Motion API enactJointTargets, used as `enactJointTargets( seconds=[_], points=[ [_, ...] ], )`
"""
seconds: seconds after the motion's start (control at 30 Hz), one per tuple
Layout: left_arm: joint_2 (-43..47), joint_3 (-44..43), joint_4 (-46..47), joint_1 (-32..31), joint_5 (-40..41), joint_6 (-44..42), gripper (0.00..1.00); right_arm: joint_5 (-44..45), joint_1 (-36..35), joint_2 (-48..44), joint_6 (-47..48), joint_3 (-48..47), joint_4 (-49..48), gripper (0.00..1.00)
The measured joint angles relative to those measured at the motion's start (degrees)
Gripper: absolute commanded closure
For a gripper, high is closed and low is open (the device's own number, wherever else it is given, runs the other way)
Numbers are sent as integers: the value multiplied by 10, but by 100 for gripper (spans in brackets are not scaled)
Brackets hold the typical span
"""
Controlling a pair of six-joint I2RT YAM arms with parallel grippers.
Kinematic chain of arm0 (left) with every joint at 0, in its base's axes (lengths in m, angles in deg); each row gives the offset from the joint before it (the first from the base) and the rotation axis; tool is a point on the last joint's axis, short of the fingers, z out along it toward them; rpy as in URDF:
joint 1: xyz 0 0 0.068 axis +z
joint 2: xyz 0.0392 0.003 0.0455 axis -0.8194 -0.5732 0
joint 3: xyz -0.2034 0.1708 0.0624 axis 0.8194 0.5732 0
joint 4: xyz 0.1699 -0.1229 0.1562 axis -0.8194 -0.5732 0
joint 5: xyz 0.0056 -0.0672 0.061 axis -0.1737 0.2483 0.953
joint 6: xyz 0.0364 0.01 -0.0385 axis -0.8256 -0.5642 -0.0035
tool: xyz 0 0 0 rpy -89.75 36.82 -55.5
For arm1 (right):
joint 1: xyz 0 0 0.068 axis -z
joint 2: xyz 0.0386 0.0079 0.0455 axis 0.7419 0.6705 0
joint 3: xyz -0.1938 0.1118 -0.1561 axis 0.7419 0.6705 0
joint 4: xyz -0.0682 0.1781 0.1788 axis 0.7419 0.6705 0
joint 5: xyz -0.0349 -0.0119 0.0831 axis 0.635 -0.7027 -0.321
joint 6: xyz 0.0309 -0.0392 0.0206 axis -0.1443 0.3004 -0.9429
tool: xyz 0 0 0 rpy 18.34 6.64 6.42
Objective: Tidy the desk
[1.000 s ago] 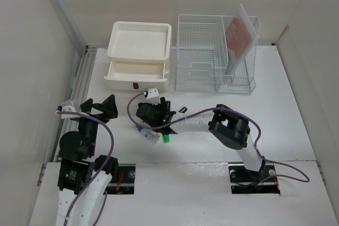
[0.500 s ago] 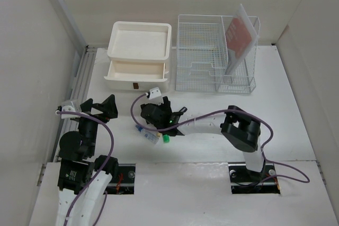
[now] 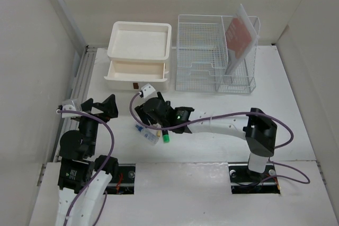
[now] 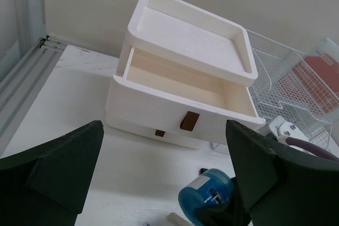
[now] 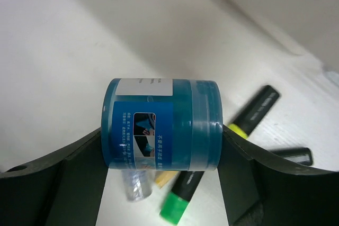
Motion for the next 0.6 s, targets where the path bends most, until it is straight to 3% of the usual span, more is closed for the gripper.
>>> enactJointTargets(
  seconds=[0.3,0.6],
  points=[
    [-6,0,0,0,2,0,0,-202,-7,-56,59,-35,76,100],
    [-2,0,-2,0,18,1,0,-199,-8,-77,106,-171,87,100]
  ],
)
